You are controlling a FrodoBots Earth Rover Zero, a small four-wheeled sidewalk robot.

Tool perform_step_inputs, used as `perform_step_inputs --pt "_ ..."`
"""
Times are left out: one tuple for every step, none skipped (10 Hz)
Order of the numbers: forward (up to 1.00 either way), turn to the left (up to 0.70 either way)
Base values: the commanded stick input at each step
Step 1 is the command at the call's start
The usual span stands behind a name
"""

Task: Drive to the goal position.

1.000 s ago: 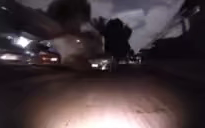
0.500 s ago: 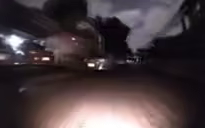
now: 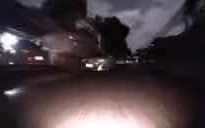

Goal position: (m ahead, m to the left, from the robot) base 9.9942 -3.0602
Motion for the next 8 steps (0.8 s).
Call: perform_step_inputs --pt "1.0 -0.27" --pt "1.0 -0.04" --pt "1.0 -0.26" --pt "1.0 -0.27" --pt "1.0 -0.06" --pt "1.0 -0.26" --pt "1.0 -0.01" --pt "1.0 0.0"
